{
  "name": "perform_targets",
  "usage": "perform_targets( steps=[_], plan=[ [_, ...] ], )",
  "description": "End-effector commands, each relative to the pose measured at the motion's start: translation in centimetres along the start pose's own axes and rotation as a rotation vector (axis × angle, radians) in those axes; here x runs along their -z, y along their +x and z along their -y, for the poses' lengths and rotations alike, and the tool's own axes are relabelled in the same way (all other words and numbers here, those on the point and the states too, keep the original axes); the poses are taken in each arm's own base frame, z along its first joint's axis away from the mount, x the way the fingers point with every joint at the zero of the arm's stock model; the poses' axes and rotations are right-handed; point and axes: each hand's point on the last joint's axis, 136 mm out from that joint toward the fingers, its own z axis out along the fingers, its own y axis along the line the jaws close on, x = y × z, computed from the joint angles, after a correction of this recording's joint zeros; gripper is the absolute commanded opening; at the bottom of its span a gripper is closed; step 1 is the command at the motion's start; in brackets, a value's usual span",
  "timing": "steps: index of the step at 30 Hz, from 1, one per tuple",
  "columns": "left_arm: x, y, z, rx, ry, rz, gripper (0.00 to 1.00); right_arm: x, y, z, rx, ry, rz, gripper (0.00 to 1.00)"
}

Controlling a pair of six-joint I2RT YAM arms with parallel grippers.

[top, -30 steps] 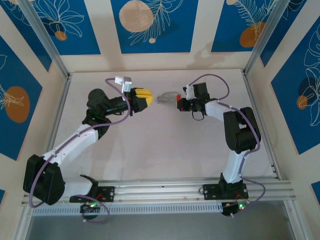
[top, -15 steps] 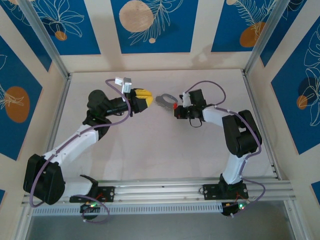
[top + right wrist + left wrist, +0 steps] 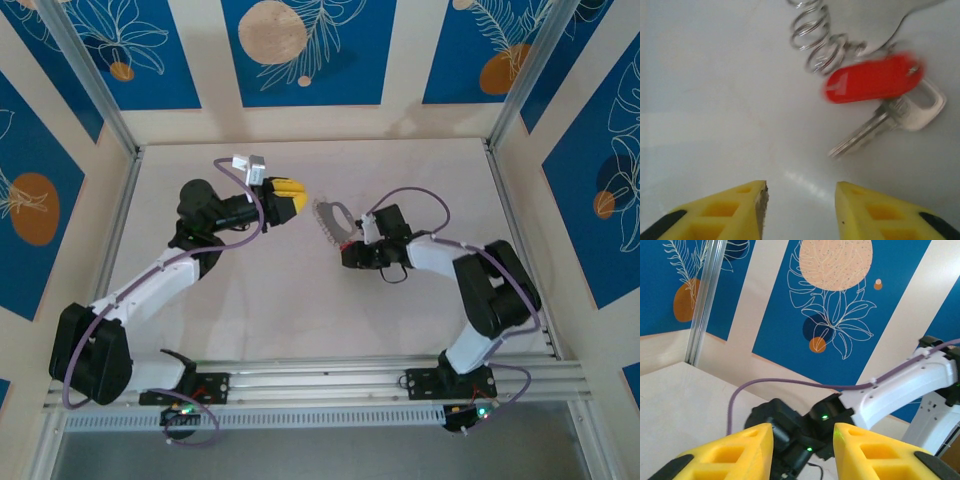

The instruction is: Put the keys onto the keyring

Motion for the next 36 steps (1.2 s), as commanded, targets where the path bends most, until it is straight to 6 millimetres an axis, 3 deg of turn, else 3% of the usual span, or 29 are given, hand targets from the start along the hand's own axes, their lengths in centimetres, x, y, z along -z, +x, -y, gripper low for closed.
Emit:
perform_targets(
  steps=[1,6,10,12,16,21,22,27,33,36],
  plan=[
    [0.5,-0.4,0.4,-0.027,-0.007,0.008,0.38,3.3,1.0,-2.1,-0.011,-0.055,0.029,0.53],
    [1.2,0.0,0.0,-0.046,-0.075,-0.008,0.52,9.3,-0.7,-3.1,-0.001,-0.05,0.187,0.72],
    [2.0,0.2,-1.2,-0.071,-0.185,-0.013,0.8,13.5,-3.3,-3.1,0.007,0.013,0.335,0.83],
    [2.9,0.0,-2.4,-0.109,-0.282,0.009,1.0,15.2,-4.9,-2.5,0.001,0.071,0.412,0.86],
    [6.5,-1.2,-5.8,-0.19,-0.571,0.08,1.0,18.3,-8.1,-0.5,-0.046,0.19,0.557,0.89],
    [13.1,-2.5,-10.0,-0.313,-0.961,0.106,1.0,21.7,-11.9,3.2,-0.125,0.366,0.749,0.93],
    [14.2,-2.5,-10.6,-0.324,-1.01,0.099,1.0,22.0,-12.5,4.0,-0.136,0.389,0.781,1.0],
    [19.1,-0.7,-13.6,-0.395,-1.168,0.071,1.0,20.6,-14.2,8.5,-0.145,0.473,0.793,0.99],
    [24.4,4.9,-16.2,-0.431,-1.296,0.043,1.0,18.8,-13.3,14.1,-0.188,0.611,0.765,0.99],
    [25.7,8.1,-17.6,-0.393,-1.332,-0.038,1.0,18.7,-12.5,16.5,-0.167,0.731,0.77,0.99]
  ],
)
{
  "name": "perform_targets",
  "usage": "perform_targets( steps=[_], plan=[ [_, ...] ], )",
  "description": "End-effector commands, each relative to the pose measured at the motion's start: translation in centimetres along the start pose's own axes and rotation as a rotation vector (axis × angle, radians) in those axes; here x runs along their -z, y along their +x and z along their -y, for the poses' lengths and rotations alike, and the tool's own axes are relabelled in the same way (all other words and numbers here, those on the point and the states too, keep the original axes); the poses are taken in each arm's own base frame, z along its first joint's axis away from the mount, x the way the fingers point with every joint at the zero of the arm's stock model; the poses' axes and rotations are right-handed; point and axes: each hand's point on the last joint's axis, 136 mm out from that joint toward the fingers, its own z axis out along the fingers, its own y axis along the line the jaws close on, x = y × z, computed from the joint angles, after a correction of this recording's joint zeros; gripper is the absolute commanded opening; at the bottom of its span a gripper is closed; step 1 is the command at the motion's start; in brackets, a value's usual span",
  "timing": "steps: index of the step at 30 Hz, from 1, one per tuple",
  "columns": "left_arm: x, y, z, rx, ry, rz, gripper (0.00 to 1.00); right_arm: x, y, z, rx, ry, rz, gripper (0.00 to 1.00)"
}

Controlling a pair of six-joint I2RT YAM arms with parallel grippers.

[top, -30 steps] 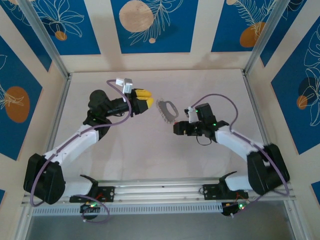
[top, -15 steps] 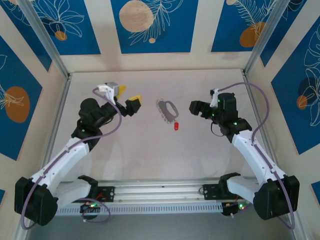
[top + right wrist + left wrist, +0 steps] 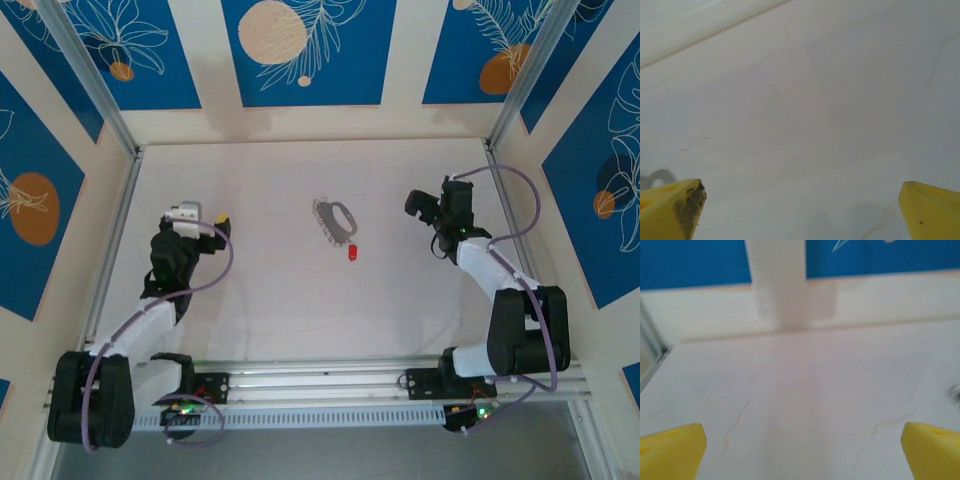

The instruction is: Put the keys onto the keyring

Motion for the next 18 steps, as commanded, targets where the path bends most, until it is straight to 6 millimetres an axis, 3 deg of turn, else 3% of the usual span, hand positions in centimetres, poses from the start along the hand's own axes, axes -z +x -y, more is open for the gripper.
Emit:
perform_targets(
  steps=[1,4,6,9,13,15,18],
  plan=[
    [-0.2,0.0,-1.3,-0.049,-0.052,0.054,1.0,-0.7,-1.3,2.4,0.066,0.129,0.109,0.99],
    [-0.8,2.6,-1.2,-0.056,-0.045,-0.003,1.0,-1.2,-1.0,3.9,0.085,0.213,0.093,0.99],
    [-1.0,3.5,-1.0,-0.019,-0.03,0.012,1.0,-1.5,-1.2,3.4,0.146,0.192,0.13,0.99],
    [-1.4,4.9,-0.3,-0.033,0.007,0.01,1.0,-2.2,0.4,3.2,0.165,0.16,0.104,0.99],
    [-2.1,6.0,-0.1,-0.036,0.021,-0.007,1.0,-2.0,2.6,1.8,0.219,0.026,0.227,0.99],
    [-2.6,6.7,0.3,-0.04,0.04,-0.018,1.0,-1.5,3.3,0.4,0.266,-0.065,0.245,0.99],
    [-3.2,7.5,0.8,-0.052,0.073,-0.016,1.0,-1.2,4.4,-0.1,0.278,-0.152,0.257,0.99]
  ],
)
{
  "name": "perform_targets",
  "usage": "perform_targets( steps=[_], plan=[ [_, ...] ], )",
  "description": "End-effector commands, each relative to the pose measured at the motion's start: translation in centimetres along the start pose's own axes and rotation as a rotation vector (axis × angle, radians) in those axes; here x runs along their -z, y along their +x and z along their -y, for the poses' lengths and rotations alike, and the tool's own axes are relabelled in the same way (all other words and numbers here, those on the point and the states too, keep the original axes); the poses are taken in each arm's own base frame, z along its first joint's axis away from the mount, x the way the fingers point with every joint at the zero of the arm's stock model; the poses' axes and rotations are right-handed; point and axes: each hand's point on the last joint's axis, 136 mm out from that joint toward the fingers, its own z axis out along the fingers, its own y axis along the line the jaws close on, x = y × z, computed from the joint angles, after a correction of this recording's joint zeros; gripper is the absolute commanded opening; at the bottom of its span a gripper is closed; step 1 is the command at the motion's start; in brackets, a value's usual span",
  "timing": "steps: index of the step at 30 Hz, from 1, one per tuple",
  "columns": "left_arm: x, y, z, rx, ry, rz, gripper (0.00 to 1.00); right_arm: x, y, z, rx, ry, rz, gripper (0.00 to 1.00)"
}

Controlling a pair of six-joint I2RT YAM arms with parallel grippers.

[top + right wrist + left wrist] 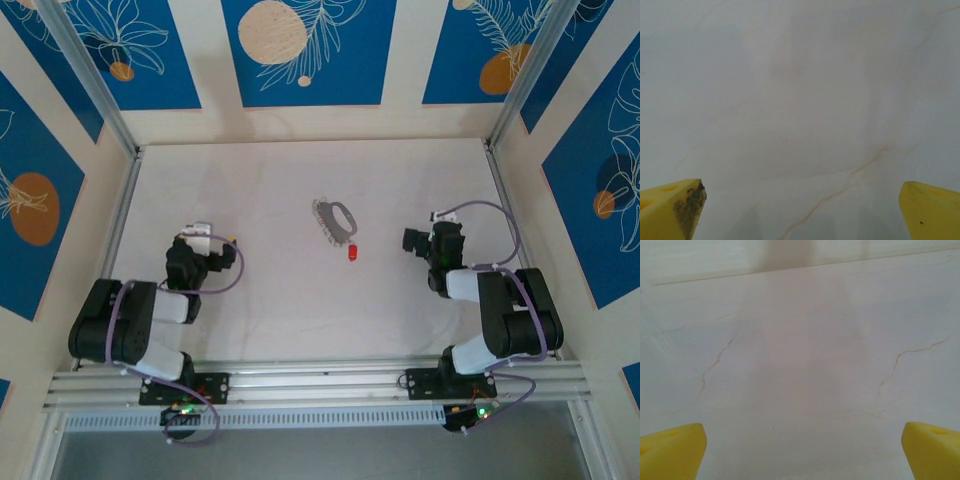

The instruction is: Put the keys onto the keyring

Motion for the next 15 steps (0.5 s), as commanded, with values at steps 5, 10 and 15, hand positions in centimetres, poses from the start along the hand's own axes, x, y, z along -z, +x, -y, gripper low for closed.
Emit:
perform_targets(
  steps=[5,10,15],
  plan=[
    [-2.2,-1.1,0.3,-0.027,0.044,-0.031,1.0,0.0,-4.2,-2.6,0.035,-0.193,0.18,1.0],
    [-2.9,-1.3,-0.8,0.0,-0.009,-0.055,1.0,0.0,-4.1,-2.5,0.023,-0.216,0.163,0.99],
    [-2.9,-1.2,-0.8,0.001,-0.009,-0.057,1.0,0.1,-4.2,-2.7,0.032,-0.211,0.167,0.99]
  ],
)
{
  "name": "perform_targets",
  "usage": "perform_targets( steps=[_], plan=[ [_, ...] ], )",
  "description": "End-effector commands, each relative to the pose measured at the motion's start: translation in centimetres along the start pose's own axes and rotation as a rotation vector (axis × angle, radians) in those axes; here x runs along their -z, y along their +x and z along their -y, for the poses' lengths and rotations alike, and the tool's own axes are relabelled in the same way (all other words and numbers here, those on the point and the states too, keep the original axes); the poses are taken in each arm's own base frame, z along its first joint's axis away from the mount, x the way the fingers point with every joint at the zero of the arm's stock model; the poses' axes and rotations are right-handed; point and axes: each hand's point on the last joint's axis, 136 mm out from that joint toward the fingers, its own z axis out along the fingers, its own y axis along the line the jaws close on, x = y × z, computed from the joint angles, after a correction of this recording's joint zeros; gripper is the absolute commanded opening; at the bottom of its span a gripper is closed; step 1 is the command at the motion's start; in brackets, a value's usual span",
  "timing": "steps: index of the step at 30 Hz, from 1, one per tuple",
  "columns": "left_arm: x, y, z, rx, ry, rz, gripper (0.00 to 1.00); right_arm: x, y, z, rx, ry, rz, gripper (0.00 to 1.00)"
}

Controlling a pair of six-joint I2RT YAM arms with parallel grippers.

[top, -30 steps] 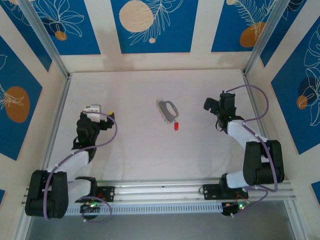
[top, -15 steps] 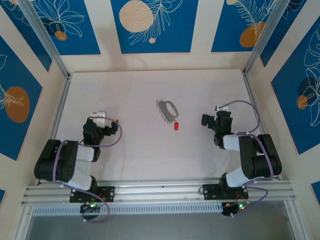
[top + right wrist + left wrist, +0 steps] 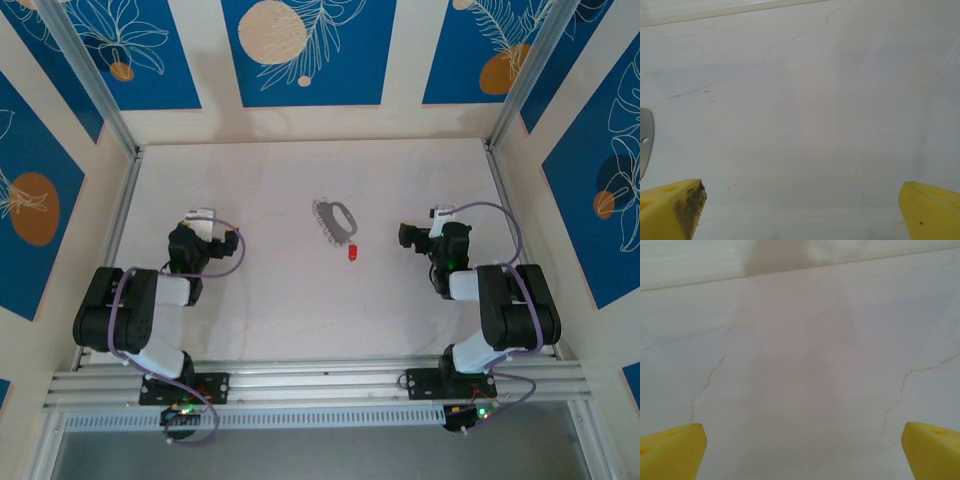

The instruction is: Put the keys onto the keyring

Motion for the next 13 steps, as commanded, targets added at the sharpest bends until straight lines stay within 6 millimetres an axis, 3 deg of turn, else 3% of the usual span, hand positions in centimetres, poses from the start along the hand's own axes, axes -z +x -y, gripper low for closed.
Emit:
perform_targets(
  steps=[1,13],
  plan=[
    [-0.15,0.4,-0.72,0.012,-0.023,-0.02,1.0,-0.05,-1.45,-0.72,0.031,-0.03,0.045,0.99],
    [0.12,0.32,-0.73,0.01,-0.025,-0.008,1.0,-0.09,-1.45,-0.83,0.031,-0.043,0.041,0.99]
  ],
)
